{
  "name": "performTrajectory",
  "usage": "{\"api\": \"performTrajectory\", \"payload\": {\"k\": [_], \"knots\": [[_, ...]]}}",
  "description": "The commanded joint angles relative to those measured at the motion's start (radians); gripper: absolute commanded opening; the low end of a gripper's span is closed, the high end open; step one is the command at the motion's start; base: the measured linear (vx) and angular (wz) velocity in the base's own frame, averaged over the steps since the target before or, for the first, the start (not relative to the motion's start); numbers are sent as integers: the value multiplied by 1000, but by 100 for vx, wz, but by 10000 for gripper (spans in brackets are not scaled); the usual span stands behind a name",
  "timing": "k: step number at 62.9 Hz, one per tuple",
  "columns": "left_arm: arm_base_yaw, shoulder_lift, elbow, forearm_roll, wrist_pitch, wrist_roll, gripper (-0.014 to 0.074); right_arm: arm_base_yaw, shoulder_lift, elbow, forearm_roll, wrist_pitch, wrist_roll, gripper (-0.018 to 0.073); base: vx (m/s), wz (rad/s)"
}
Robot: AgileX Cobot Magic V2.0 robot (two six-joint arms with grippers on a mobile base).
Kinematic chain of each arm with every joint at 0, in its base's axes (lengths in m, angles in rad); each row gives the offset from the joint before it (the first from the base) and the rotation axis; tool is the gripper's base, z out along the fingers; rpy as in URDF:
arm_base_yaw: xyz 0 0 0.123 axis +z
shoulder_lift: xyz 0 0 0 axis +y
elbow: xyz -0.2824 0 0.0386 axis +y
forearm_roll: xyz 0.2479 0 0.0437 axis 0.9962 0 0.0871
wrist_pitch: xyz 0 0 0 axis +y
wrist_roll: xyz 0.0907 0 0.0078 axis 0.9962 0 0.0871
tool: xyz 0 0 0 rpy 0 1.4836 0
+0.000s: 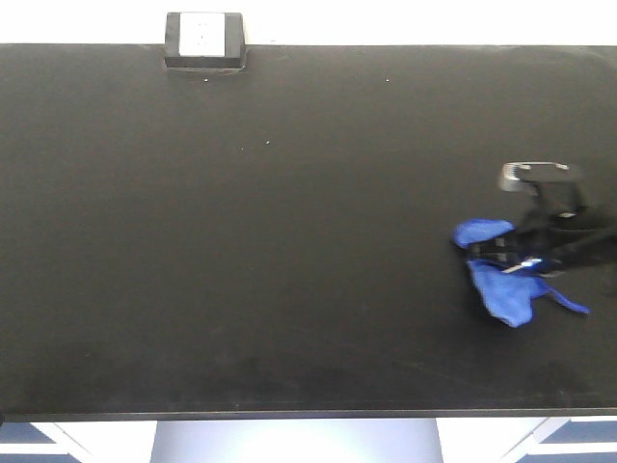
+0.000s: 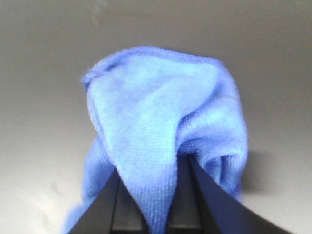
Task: Wipe right workspace with blue cloth
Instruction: 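Drag the cloth across the counter away from and back toward the right gripper's start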
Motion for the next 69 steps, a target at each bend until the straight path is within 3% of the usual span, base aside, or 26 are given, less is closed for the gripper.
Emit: {"api": "performTrajectory", "payload": {"k": [1, 6, 12, 18, 27, 35, 42, 47, 51, 57, 69], "knots": [[-4, -16, 30, 1, -79, -8, -6, 124, -22, -40, 38, -8, -91, -3, 0, 0], [-4, -16, 30, 1, -79, -8, -6, 265, -22, -58, 40, -17, -150, -3, 0, 0], [-4, -16, 30, 1, -79, -8, -6, 380, -22, -65, 44, -70, -138, -3, 0, 0], [-4, -16, 30, 1, -79, -8, -6, 387, -22, -62, 38, -117, -94, -3, 0, 0], [-4, -16, 30, 1, -79, -8, -6, 246, -22, -58, -3, -90, -69, -3, 0, 0], [-4, -16, 30, 1, -79, -8, -6, 33, -22, -58, -20, -60, -67, -3, 0, 0], [-4, -16, 30, 1, -79, -8, -6, -154, -22, -58, 30, -60, -28, -3, 0, 0], [-4, -16, 30, 1, -79, -8, -6, -228, -22, -58, 81, -59, -18, -3, 0, 0], [-4, -16, 30, 1, -79, -8, -6, -240, -22, -58, 115, -49, -38, -3, 0, 0], [-4, -16, 30, 1, -79, -8, -6, -170, -22, -58, 164, -26, -97, -3, 0, 0], [-4, -16, 30, 1, -79, -8, -6, 179, -22, -58, 220, -7, -203, -3, 0, 0]]}}
